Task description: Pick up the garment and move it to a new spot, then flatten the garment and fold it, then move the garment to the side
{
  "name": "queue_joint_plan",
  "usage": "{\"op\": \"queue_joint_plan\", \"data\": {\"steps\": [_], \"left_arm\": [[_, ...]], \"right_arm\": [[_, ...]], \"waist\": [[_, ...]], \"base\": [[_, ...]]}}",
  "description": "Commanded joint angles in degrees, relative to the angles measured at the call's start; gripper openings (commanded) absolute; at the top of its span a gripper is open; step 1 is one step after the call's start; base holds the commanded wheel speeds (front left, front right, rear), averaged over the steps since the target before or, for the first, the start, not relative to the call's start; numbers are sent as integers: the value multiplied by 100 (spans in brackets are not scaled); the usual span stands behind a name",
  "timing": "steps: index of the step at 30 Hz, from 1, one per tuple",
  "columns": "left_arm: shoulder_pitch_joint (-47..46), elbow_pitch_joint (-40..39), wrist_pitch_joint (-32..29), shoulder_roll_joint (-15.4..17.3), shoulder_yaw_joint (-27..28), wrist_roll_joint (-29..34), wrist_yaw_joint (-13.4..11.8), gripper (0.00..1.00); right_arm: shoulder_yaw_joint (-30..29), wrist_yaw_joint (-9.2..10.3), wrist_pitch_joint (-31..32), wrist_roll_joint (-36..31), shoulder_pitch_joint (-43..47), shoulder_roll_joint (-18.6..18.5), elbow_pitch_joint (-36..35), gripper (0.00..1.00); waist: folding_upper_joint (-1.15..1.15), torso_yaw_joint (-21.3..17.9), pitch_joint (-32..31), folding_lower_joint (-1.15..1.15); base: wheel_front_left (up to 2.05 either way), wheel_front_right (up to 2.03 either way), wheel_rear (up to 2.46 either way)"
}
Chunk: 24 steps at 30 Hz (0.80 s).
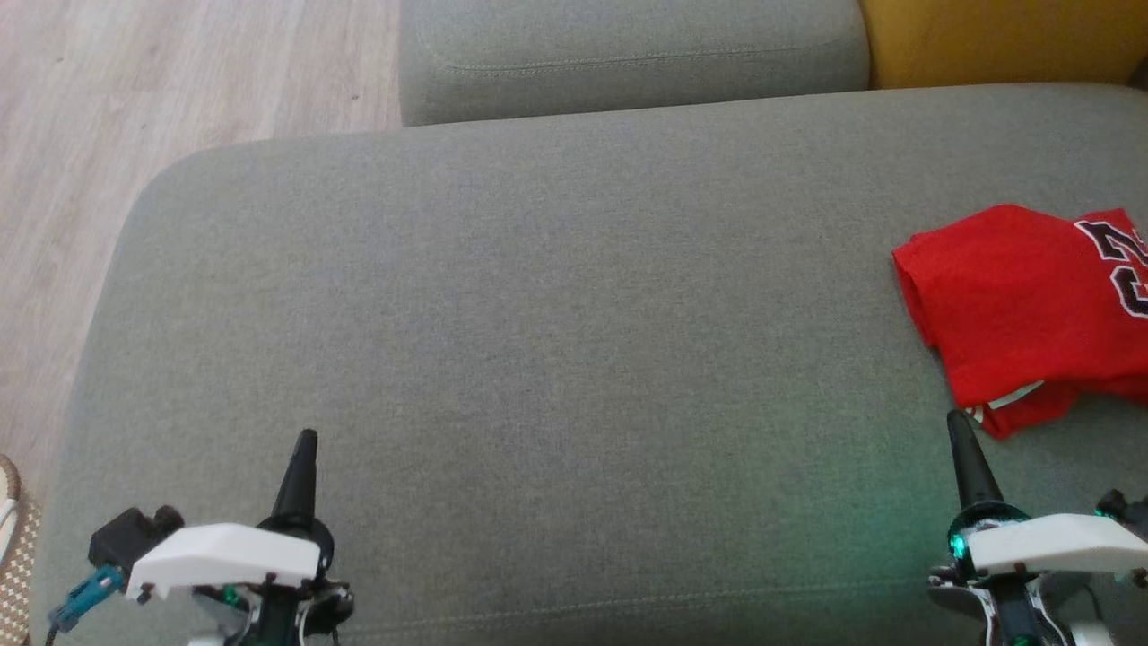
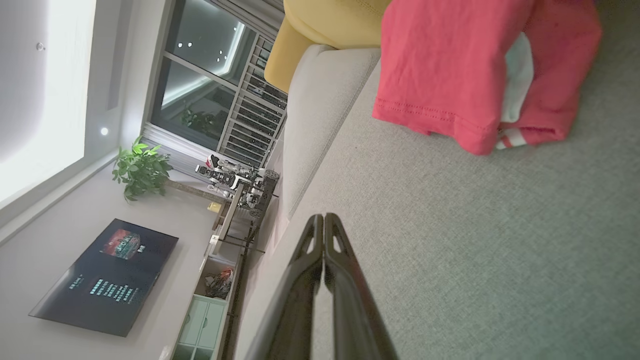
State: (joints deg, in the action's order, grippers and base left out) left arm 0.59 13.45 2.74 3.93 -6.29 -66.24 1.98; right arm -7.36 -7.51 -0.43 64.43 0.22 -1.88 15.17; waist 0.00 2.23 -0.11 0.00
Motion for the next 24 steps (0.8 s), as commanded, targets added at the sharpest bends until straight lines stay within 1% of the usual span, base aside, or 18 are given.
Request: {"op": "queue_joint_plan", "data": {"steps": [1, 24], "left_arm": [[-351, -140, -56, 93, 235, -213, 69, 0], [-525, -34, -431, 86, 683, -1687, 343, 0]], "right_arm": [[62, 1, 50, 214, -301, -73, -162, 0], [74, 2, 415, 1668, -493, -88, -135, 0]], "waist": [[0, -10, 2, 0], [0, -131, 17, 0]], "base": [[0, 0, 0], [0, 0, 0]]}}
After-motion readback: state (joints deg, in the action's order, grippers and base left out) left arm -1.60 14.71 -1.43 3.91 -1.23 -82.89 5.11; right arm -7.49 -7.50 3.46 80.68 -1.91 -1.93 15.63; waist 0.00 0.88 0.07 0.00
